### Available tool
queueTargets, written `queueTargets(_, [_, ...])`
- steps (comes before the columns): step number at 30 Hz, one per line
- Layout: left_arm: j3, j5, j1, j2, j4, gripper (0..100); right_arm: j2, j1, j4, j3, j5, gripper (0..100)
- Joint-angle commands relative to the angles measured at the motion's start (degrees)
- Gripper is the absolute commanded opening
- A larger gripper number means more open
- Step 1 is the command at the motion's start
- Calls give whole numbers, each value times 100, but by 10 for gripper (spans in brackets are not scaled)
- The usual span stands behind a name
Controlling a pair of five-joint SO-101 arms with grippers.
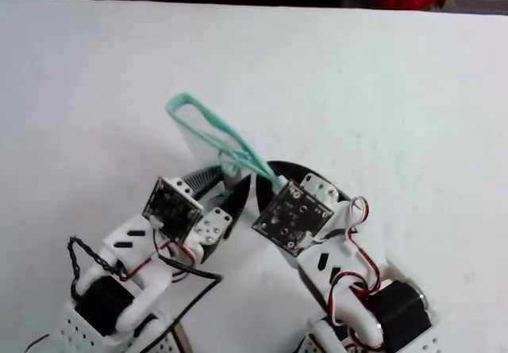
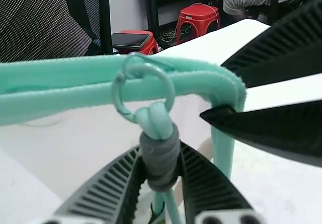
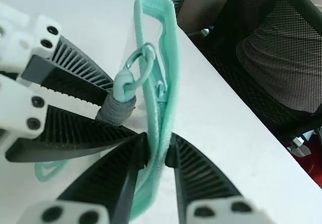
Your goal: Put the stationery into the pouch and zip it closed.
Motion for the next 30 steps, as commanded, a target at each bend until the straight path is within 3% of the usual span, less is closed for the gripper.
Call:
queueTargets(1, [-237, 62, 48, -40, 62, 135, 31, 189, -31, 114, -35, 19])
queueTargets(5, [-545, 316, 57, -40, 563, 234, 31, 286, -92, 193, -35, 19])
queueTargets(8, [-695, 607, 40, -40, 668, 247, 31, 286, -119, 273, -35, 19])
queueTargets(15, [-545, 519, 48, -40, -62, 168, 31, 277, -110, 290, -53, 19])
queueTargets(20, [-35, 53, 48, -40, -642, 127, 31, 277, -101, 290, -53, 19])
queueTargets(30, [9, 26, 75, -40, -677, 22, 31, 277, -110, 299, -79, 19])
